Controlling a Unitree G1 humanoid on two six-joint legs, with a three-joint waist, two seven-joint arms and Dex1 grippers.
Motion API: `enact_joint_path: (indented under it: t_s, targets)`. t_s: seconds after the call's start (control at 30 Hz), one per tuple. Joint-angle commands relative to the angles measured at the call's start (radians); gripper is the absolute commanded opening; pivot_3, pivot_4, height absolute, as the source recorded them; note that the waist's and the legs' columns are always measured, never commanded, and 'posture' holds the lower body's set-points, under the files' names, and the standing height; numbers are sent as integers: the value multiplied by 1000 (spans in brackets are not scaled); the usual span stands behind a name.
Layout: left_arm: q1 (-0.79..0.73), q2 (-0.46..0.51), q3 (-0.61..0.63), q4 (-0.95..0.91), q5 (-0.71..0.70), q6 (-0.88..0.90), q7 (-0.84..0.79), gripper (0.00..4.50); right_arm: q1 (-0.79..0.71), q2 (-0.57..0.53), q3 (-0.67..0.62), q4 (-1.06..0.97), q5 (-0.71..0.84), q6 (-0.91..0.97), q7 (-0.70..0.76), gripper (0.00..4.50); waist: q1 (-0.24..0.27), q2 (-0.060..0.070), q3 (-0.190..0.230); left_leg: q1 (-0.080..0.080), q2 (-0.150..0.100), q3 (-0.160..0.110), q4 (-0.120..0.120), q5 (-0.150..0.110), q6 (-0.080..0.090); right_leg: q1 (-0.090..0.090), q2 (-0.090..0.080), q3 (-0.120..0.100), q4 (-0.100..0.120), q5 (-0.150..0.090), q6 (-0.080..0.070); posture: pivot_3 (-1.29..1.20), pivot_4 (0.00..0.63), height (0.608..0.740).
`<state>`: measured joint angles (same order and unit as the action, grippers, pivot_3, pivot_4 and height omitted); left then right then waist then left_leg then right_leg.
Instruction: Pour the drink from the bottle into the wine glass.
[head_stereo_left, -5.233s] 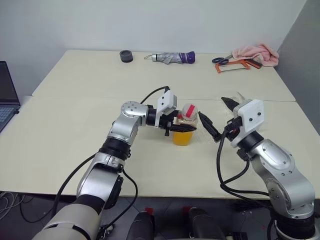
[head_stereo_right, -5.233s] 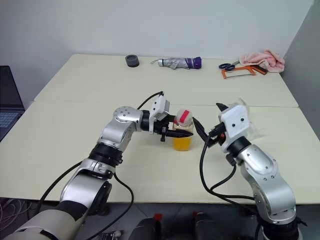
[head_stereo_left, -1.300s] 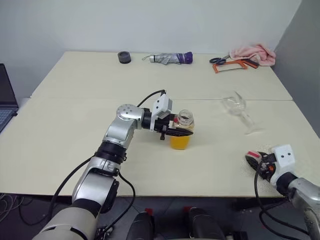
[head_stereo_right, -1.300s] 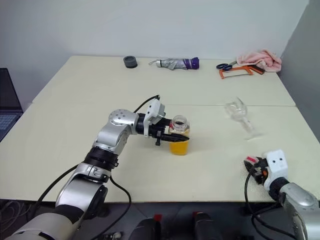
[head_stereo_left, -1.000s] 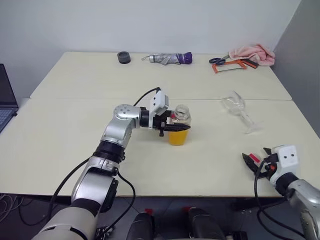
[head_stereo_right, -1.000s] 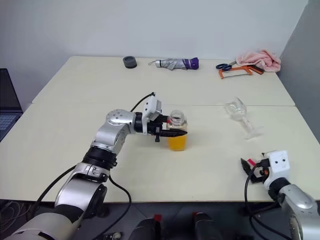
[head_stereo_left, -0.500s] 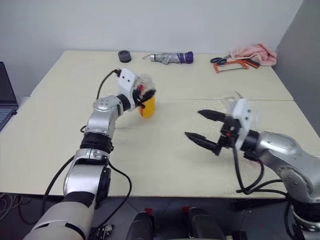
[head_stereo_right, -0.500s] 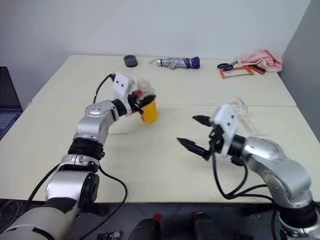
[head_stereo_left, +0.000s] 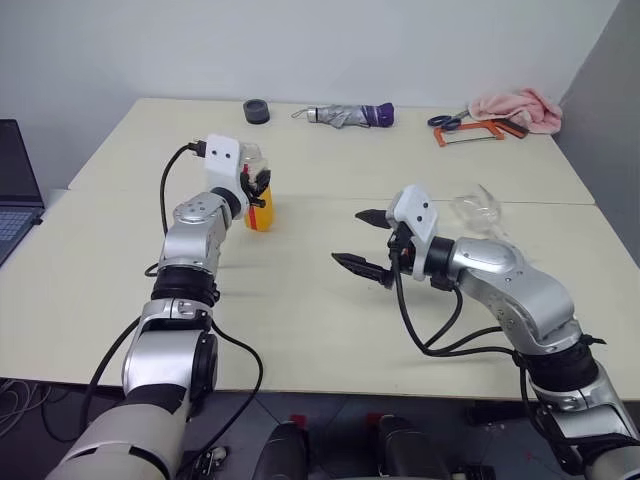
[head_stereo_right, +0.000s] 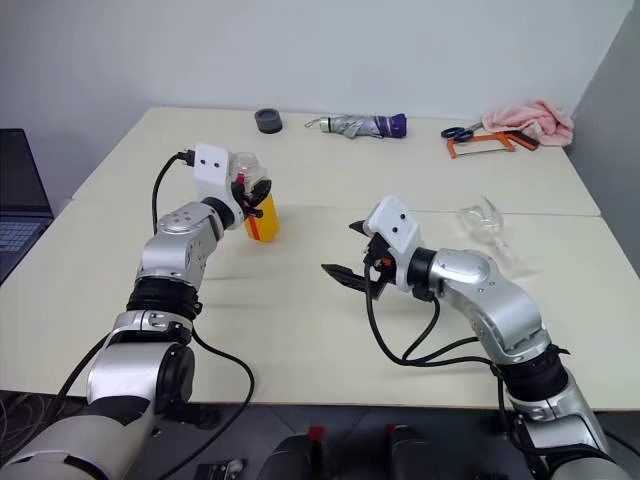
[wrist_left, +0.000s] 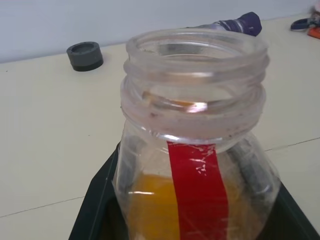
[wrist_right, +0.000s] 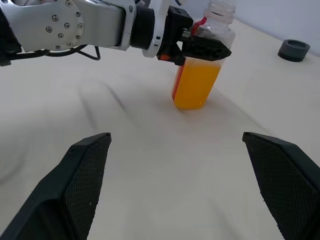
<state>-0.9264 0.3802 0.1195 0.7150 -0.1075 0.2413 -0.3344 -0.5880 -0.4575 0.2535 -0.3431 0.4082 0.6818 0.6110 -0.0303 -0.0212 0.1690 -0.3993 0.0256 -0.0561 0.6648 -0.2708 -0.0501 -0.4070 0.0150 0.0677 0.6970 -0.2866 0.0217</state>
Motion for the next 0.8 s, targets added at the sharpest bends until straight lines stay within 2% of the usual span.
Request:
enact_joint_path:
  t_s: [0.03,0.1,0.17,0.37,0.4,0.8]
  targets:
    - [25,-9,9,-24,6,-13,33,1767,-22,10,-9,-17,-17,-22,11,4500,0,0,0,0,0,0,0,0,0,0,0,0,0,0,0,0,150,740]
    - [36,-14,14,-36,1,-9,43,1767,-19,14,-11,-23,-21,-18,11,4500,0,0,0,0,0,0,0,0,0,0,0,0,0,0,0,0,150,740]
    - [51,-23,23,-52,-10,-6,50,2490,-13,15,-11,-31,-23,-14,10,4500,0,0,0,1,0,0,0,0,0,0,0,0,0,0,0,0,150,740]
    - [105,-37,23,-116,-12,-13,64,4291,8,17,-18,-60,-23,2,6,4500,0,0,0,0,0,0,0,0,0,0,0,0,0,0,0,0,150,740]
    - [114,-39,21,-127,-10,-15,67,4453,12,17,-19,-65,-23,5,6,4500,0,0,0,0,0,-1,0,0,0,0,0,-1,0,0,0,0,150,740]
    - [305,-53,28,-340,21,-7,159,4453,148,-19,-26,-161,-43,39,-18,4500,-1,0,0,0,1,0,0,0,0,0,0,0,0,0,0,0,150,740]
